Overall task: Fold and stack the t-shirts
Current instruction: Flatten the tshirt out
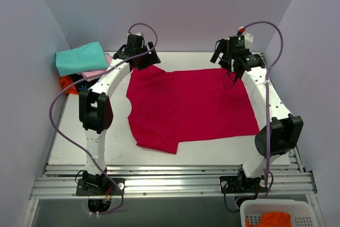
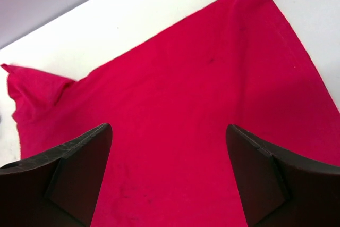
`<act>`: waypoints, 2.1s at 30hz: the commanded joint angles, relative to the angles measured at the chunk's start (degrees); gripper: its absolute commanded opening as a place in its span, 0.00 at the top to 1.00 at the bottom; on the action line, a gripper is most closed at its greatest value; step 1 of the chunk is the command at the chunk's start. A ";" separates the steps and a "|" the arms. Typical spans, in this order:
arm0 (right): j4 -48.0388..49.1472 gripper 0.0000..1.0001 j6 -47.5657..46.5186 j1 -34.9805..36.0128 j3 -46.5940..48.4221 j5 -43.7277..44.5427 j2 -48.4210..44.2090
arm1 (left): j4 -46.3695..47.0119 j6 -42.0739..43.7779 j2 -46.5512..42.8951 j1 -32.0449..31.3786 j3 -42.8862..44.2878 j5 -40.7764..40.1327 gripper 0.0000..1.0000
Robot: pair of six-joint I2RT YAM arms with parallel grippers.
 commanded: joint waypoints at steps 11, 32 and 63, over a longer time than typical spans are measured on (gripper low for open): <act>-14.58 0.16 -4.22 -1.22 7.21 5.66 5.01 | 0.78 -14.14 30.65 5.33 35.65 6.04 0.26; -14.14 0.16 -4.66 -4.04 7.39 7.15 8.00 | -16.97 -15.02 27.52 4.62 38.50 -5.56 0.34; -15.10 0.16 -6.24 -5.71 2.46 9.53 4.92 | -15.57 -17.75 33.50 1.55 39.63 -6.08 0.36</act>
